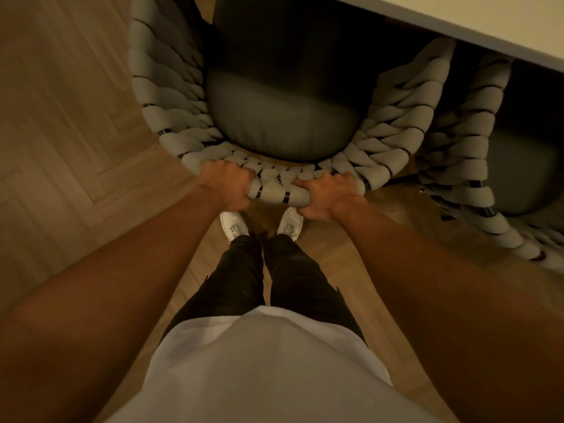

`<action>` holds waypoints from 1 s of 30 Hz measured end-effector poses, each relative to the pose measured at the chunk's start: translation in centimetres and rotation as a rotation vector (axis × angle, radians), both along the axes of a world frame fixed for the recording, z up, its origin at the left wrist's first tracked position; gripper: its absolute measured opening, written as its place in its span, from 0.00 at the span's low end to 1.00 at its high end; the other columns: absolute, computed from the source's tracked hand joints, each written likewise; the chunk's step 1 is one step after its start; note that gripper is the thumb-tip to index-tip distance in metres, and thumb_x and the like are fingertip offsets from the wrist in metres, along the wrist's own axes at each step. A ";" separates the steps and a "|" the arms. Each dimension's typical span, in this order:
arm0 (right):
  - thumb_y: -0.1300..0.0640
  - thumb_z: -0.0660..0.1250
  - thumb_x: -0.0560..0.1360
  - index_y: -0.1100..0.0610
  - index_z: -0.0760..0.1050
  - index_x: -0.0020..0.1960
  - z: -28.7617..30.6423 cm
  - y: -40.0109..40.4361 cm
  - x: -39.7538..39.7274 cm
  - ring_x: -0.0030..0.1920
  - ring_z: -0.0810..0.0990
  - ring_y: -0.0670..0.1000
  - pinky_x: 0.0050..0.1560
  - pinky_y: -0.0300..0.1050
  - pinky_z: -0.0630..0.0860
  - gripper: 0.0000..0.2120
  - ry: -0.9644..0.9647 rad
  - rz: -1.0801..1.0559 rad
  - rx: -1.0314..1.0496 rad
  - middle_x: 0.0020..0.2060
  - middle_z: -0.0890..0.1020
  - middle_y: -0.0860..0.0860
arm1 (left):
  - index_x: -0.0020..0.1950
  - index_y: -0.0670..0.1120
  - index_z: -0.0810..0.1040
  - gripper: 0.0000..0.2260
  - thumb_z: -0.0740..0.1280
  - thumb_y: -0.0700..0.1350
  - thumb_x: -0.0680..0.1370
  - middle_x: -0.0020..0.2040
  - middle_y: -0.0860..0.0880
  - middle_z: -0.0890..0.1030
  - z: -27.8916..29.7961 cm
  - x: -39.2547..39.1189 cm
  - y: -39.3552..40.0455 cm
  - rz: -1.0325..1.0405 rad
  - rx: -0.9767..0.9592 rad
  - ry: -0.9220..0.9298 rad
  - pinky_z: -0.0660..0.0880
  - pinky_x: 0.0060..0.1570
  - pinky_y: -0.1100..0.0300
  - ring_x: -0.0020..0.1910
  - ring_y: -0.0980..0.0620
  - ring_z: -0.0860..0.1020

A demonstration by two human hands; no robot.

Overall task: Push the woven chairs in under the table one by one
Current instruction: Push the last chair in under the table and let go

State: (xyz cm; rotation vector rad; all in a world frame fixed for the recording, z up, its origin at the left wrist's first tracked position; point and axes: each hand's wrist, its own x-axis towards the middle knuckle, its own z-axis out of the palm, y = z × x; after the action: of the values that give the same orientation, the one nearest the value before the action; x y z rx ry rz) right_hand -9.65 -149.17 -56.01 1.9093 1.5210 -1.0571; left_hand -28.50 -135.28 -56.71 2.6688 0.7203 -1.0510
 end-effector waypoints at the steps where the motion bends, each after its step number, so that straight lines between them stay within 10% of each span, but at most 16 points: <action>1: 0.31 0.61 0.73 0.36 0.59 0.78 0.0 -0.3 0.4 0.60 0.77 0.60 0.66 0.62 0.66 0.35 -0.011 0.011 -0.002 0.61 0.79 0.54 | 0.65 0.55 0.74 0.22 0.66 0.60 0.73 0.53 0.49 0.81 -0.1 0.3 -0.3 -0.015 0.008 -0.006 0.73 0.42 0.54 0.50 0.46 0.81; 30: 0.29 0.64 0.72 0.39 0.60 0.79 0.4 0.1 -1.3 0.69 0.72 0.58 0.72 0.61 0.61 0.38 -0.017 -0.077 0.015 0.70 0.75 0.52 | 0.70 0.56 0.72 0.28 0.70 0.62 0.72 0.62 0.48 0.78 0.6 -0.2 0.1 0.032 0.006 0.022 0.75 0.57 0.50 0.59 0.47 0.78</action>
State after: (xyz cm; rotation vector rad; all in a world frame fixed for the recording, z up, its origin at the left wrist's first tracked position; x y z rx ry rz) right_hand -10.94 -149.02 -55.60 1.9958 1.4612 -1.0627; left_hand -28.66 -135.14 -56.09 2.6452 0.7689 -1.0735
